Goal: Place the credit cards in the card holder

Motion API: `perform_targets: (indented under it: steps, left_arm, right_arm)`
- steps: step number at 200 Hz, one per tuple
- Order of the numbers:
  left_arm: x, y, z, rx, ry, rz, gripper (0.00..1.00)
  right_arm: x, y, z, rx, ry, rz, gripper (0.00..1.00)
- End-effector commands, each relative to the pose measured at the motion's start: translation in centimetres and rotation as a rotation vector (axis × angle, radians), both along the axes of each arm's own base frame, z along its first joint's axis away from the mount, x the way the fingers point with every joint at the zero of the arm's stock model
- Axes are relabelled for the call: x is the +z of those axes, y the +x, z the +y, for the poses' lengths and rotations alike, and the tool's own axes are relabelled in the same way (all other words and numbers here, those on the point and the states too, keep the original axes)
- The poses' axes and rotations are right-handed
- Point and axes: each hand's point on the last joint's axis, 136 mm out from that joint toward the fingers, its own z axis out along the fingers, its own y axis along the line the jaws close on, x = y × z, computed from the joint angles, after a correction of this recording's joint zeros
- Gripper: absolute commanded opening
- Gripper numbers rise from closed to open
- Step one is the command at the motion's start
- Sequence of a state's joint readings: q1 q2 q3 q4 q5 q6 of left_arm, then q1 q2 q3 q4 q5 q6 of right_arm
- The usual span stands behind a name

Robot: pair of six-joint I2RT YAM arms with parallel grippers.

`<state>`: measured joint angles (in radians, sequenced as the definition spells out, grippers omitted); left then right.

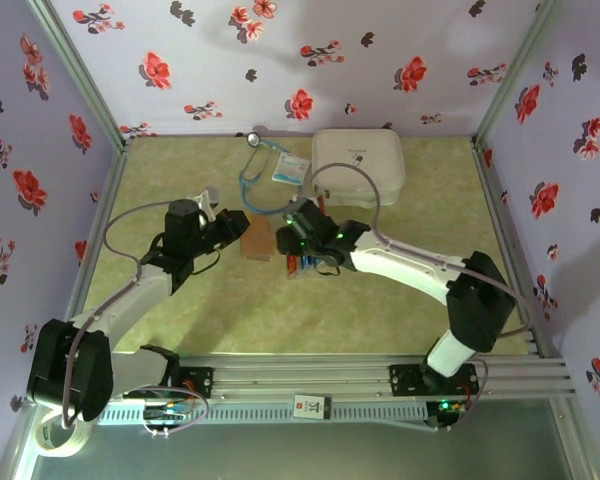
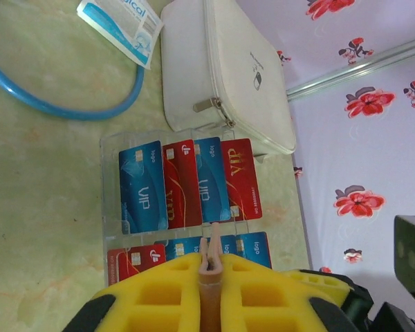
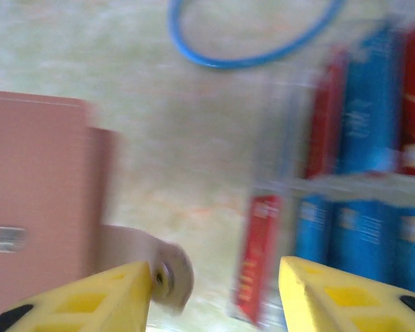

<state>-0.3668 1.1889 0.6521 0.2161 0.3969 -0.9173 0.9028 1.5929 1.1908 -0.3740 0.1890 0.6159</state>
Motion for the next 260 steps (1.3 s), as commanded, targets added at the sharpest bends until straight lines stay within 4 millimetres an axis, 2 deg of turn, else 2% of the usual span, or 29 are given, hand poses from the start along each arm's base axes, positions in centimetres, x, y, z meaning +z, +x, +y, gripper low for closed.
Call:
perform_targets:
  steps: [1, 21, 37, 58, 72, 111, 136, 182, 213, 230, 249, 260]
  left_arm:
    - [1.4, 0.1, -0.2, -0.006, -0.029, -0.039, 0.00]
    - [1.3, 0.1, -0.2, -0.006, -0.028, -0.038, 0.00]
    - [1.3, 0.2, -0.3, -0.006, -0.029, -0.039, 0.00]
    - [1.4, 0.3, -0.3, -0.006, -0.032, -0.040, 0.00]
    - [1.5, 0.3, -0.4, -0.007, -0.033, -0.041, 0.00]
    - [2.1, 0.4, -0.5, -0.007, -0.039, -0.051, 0.00]
    - [2.2, 0.3, -0.6, -0.010, -0.043, -0.052, 0.00]
    - [2.0, 0.0, -0.8, -0.014, -0.051, -0.048, 0.00]
    - [1.7, 0.0, -0.8, -0.014, -0.054, -0.043, 0.00]
    - [1.4, -0.1, -0.8, -0.011, -0.054, -0.039, 0.00]
    - [1.1, 0.0, -0.8, -0.007, -0.056, -0.035, 0.00]
    - [1.0, 0.0, -0.8, -0.007, -0.057, -0.034, 0.00]
  right_arm:
    - [1.8, -0.4, -3.2, -0.080, 0.008, -0.023, 0.51]
    - [4.2, -1.2, -2.2, -0.035, 0.134, -0.034, 0.54]
    - [6.4, -1.8, -0.5, 0.024, 0.257, -0.045, 0.59]
    - [7.9, -2.1, 1.6, 0.084, 0.365, -0.029, 0.67]
    - [7.8, -1.9, 2.7, 0.100, 0.393, -0.013, 0.69]
    - [5.4, -0.8, 4.3, 0.088, 0.393, 0.024, 0.68]
    - [4.2, -0.1, 4.6, 0.075, 0.395, 0.032, 0.59]
    - [2.3, 1.0, 4.2, 0.039, 0.395, 0.050, 0.31]
    - [1.2, 0.9, 4.4, 0.043, 0.410, 0.078, 0.12]
    - [0.8, 0.7, 4.2, 0.041, 0.413, 0.088, 0.05]
    - [0.7, 0.5, 3.9, 0.034, 0.415, 0.088, 0.05]
    - [0.6, 0.4, 3.6, 0.029, 0.412, 0.088, 0.14]
